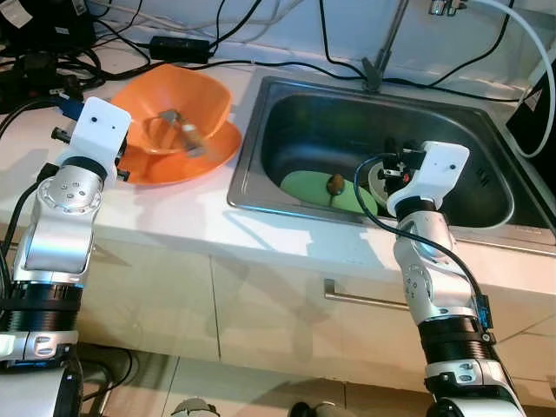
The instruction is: Kitchen organization
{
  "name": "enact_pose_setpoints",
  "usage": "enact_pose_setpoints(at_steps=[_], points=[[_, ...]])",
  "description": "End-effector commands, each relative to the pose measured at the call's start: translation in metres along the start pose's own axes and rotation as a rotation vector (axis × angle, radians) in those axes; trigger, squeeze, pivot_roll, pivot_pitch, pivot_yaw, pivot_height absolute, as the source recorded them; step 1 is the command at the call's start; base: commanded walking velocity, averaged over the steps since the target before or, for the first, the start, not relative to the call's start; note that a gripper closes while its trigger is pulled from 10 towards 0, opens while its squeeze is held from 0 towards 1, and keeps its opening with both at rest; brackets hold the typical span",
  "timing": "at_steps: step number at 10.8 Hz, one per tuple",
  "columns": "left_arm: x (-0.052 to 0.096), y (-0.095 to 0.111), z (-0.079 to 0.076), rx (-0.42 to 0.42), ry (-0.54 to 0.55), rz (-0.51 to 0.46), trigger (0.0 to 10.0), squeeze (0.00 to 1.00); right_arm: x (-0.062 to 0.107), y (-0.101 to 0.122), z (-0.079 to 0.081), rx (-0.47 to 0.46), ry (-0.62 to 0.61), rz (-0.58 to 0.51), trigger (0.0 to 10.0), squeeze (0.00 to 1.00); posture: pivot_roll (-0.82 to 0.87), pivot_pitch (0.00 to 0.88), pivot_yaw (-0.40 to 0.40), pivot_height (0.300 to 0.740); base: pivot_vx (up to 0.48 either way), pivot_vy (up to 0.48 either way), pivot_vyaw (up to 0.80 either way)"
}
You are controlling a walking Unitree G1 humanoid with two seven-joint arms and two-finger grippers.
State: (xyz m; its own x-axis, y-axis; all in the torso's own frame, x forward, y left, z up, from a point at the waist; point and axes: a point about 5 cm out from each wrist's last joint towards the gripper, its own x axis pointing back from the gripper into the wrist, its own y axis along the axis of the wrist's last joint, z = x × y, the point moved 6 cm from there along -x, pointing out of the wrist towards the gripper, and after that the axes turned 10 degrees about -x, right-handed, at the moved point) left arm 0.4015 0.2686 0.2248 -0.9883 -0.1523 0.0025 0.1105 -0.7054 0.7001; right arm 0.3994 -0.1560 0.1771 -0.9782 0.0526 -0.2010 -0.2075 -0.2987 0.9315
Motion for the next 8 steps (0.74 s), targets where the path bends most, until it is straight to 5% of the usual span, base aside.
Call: enact_pose_setpoints(at_steps=[1,5,6,7,8], points=[[-0.002,0.016,0.003,0.022,0.014,-0.051,10.0,0.0,-0.003,0.004,-0.001,0.008,-0.006,-0.008,10.0,0.0,0.02,0.075,-0.097,0.74,0.0,0.0,0.0],[0.0,0.067,0.022,0.071,0.081,-0.225,10.0,0.0,-0.005,0.006,-0.003,0.013,-0.011,-0.017,10.0,0.0,0.02,0.06,-0.096,0.74,0.0,0.0,0.0],[0.006,0.084,0.019,-0.006,0.058,-0.324,10.0,0.0,-0.004,0.006,-0.003,0.011,-0.011,-0.019,10.0,0.0,0.02,0.058,-0.094,0.74,0.0,0.0,0.0],[0.014,0.103,0.007,-0.057,0.0,-0.422,10.0,0.0,-0.004,0.006,-0.003,0.01,-0.012,-0.019,10.0,0.0,0.02,0.056,-0.096,0.74,0.0,0.0,0.0],[0.035,0.136,-0.028,-0.147,-0.147,-0.603,10.0,0.0,-0.005,0.006,-0.002,0.009,-0.01,-0.018,10.0,0.0,0.02,0.056,-0.095,0.74,0.0,0.0,0.0]])
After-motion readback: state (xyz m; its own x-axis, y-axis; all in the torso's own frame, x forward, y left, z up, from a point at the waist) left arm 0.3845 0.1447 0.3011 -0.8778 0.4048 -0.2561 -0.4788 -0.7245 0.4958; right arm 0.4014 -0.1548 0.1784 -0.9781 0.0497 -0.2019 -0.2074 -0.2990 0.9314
